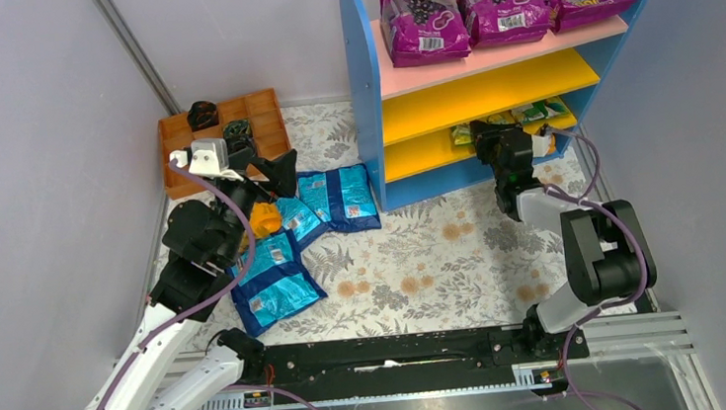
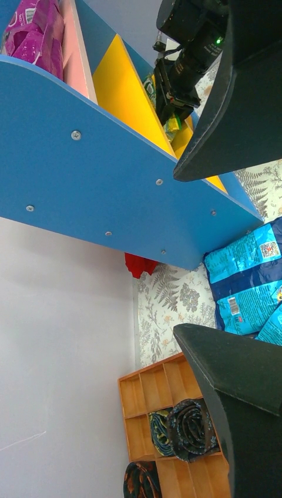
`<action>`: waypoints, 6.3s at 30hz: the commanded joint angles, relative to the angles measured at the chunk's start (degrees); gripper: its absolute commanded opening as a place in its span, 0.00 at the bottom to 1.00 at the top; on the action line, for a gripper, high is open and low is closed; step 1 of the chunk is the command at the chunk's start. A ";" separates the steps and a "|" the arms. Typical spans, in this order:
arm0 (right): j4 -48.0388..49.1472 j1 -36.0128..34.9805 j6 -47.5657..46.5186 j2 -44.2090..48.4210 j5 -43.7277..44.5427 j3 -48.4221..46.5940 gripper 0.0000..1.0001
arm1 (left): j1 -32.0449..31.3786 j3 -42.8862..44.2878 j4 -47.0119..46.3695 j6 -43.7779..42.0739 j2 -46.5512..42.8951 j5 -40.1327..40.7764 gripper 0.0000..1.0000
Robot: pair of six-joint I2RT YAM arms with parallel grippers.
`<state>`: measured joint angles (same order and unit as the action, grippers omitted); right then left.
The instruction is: Place and organize the candy bags onto the shelf
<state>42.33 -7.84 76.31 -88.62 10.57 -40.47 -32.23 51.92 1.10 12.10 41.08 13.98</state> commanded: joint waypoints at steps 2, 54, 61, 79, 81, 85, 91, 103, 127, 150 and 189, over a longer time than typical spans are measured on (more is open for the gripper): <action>-1.60 -0.09 -0.65 -1.67 9.29 -4.95 0.25 | 0.24 -0.07 -3.17 0.27 -0.30 0.10 0.96; -51.83 -12.55 -49.71 32.77 -16.26 4.02 0.80 | 0.60 -2.00 -2.76 1.73 3.90 8.07 0.99; -49.58 -12.55 -50.98 37.46 -20.01 6.84 0.83 | 0.74 -0.42 6.52 7.31 9.46 7.25 0.99; -45.68 -12.55 -54.15 34.42 -28.59 9.75 0.89 | 7.62 6.77 40.10 13.70 24.38 13.15 0.87; -45.74 -12.55 -54.01 34.98 -28.67 10.16 0.89 | 7.62 8.89 40.48 10.61 29.33 13.96 0.75; -46.19 -12.55 -53.71 36.64 -28.52 11.32 0.89 | 7.54 13.18 40.48 6.14 38.89 16.39 0.65; -47.25 -12.60 -53.37 37.87 -28.76 12.00 0.89 | 7.53 14.14 38.19 2.75 47.30 18.57 0.71; -45.97 -12.55 -51.97 35.68 -31.21 11.07 0.89 | 3.97 10.93 36.14 0.35 50.47 28.56 0.69; -42.88 -12.55 -46.98 35.40 -35.75 12.47 0.90 | 4.37 7.78 35.18 2.38 45.06 32.69 0.61; -39.69 -12.55 -46.59 33.11 -37.19 12.86 0.89 | 15.56 3.70 31.47 6.97 44.92 27.66 0.99; -36.08 -12.55 -45.90 29.75 -40.31 12.97 0.89 | 24.08 7.42 30.36 9.54 43.20 20.82 0.98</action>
<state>3.55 -20.36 31.48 -57.84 -28.03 -26.39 -11.70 55.20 32.82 20.86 80.23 39.92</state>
